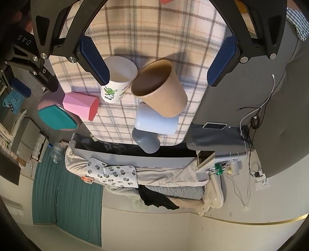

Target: Flip cup upside down

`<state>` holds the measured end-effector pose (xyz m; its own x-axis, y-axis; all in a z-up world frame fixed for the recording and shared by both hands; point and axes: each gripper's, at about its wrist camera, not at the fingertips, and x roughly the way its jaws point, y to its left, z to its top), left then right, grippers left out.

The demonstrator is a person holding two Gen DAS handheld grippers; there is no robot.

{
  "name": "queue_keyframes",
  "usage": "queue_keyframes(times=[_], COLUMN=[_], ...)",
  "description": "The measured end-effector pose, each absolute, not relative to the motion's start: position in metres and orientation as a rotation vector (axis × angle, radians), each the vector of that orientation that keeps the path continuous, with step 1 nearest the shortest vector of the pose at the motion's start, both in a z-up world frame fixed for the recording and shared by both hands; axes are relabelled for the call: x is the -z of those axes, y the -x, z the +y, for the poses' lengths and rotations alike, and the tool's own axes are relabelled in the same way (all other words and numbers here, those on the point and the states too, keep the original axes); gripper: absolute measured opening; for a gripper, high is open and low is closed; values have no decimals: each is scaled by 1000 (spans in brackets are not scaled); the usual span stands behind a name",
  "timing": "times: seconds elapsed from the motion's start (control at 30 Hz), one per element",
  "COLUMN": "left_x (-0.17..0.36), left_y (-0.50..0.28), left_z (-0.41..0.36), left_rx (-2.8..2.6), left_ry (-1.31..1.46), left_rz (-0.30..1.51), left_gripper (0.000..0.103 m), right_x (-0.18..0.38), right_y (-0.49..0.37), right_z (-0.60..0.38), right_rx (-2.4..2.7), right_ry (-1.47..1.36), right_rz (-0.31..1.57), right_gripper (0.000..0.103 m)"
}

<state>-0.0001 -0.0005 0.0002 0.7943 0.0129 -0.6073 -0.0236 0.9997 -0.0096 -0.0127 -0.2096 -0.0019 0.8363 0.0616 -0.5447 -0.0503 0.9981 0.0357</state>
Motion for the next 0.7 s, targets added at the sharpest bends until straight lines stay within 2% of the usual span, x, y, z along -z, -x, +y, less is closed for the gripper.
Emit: queue_keyframes(times=[0.7], left_x=[1], left_y=[-3], left_z=[-3], left_rx=[-15], left_ry=[32], left_rz=[657], left_gripper=[103], right_x=[3], right_y=[12], right_z=[-209], right_rx=[-62], right_ry=[-23], right_rz=[579], right_gripper=[103])
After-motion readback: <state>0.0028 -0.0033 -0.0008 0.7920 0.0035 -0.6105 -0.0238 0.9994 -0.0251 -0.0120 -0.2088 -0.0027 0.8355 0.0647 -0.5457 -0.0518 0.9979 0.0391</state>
